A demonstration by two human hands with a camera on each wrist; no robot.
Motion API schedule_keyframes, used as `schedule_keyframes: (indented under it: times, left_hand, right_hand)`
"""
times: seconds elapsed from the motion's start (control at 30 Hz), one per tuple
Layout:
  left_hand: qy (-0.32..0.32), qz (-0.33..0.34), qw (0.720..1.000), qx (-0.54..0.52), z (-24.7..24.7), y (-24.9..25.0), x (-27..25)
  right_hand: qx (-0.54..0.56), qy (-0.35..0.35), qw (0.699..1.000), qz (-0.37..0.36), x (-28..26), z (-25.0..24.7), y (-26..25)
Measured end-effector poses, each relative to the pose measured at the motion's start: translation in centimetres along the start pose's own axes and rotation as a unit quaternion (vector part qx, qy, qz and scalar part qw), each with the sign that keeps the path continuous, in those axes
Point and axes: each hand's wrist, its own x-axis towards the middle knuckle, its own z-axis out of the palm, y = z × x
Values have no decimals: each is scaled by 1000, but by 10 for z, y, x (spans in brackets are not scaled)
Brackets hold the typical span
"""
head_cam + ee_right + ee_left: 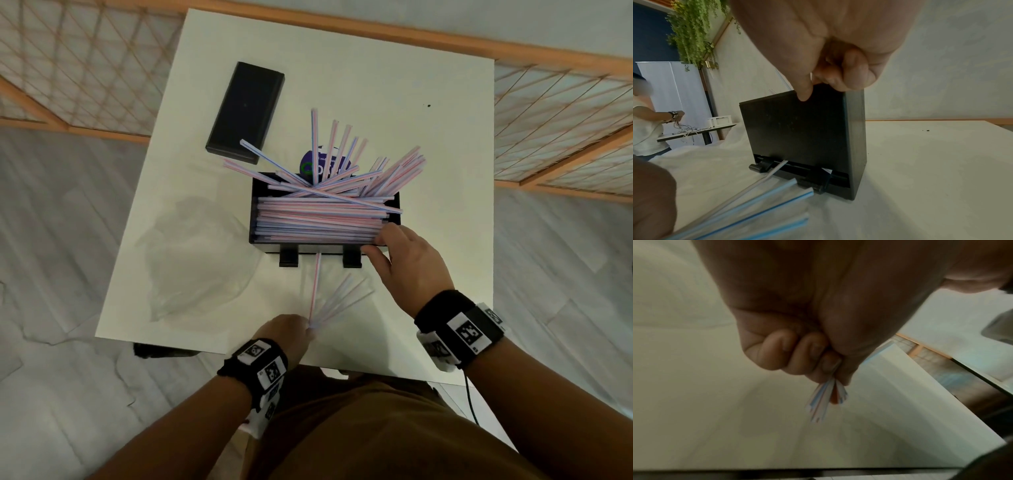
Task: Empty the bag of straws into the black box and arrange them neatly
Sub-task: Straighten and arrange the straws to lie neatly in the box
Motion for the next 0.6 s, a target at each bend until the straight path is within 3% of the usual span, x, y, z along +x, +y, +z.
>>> schedule_keyframes:
  times: [0.13,0.23,0.33,0.43,0.53,0.6]
  left_hand:
    - [-12,10,997,77,-14,-4,-22]
    - [-37,31,990,136,-25,-11,-42]
    - [-67,45,974,209,-33,-11,-70]
    - [-78,81,955,276,-44,-6,-99]
    - [-9,119,952,283,-73,6,-124]
    - [110,183,933,290,-98,13,-128]
  right_hand:
    - [2,-16,1000,27,-3,-11,-10]
    - [2,8,1000,5,-12,-27,-28]
    - [-3,19,997,-74,-19,-40,-48]
    - [-23,-96,979,-177,-22,-50,-67]
    - [-85,-202,949,-226,-25,-56,-90]
    - [-140,-207,936,-249,-21,-55,-98]
